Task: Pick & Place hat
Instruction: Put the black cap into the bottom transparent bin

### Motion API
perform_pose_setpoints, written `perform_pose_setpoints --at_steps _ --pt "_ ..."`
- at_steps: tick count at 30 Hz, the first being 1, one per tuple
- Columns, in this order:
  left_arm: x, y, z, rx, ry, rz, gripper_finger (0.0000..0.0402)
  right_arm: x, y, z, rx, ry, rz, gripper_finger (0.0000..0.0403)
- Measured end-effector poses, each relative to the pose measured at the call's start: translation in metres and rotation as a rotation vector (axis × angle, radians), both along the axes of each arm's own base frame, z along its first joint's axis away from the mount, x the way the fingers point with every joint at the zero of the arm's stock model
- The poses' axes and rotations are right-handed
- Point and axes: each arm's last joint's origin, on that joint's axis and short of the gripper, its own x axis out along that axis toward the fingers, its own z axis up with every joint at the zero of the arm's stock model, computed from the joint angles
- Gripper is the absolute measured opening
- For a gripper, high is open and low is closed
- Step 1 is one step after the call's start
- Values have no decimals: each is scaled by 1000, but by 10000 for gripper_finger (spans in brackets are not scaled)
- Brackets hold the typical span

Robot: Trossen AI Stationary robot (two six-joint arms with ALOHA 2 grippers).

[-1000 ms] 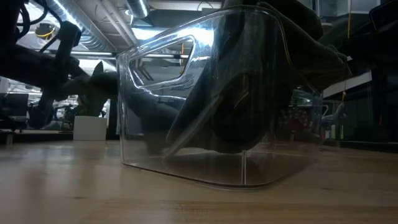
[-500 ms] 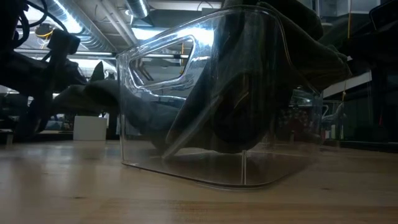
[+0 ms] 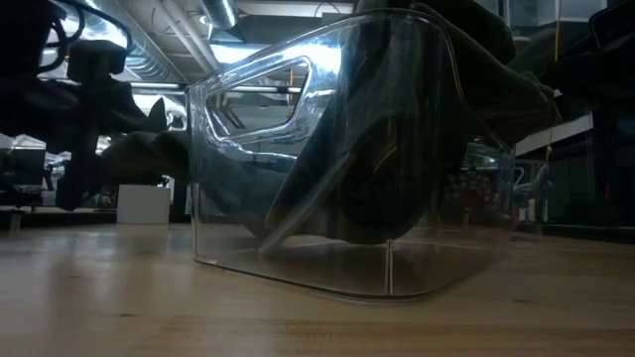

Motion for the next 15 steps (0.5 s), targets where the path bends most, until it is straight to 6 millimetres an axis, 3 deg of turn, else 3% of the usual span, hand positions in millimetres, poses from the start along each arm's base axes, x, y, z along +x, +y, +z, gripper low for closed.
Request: perform_pose_setpoints --at_steps 6,15 --pt "3 5 -1 66 51 -136 216 0 0 0 0 0 0 36" --pt "1 6 -11 154 177 -503 216 0 0 0 0 0 0 36"
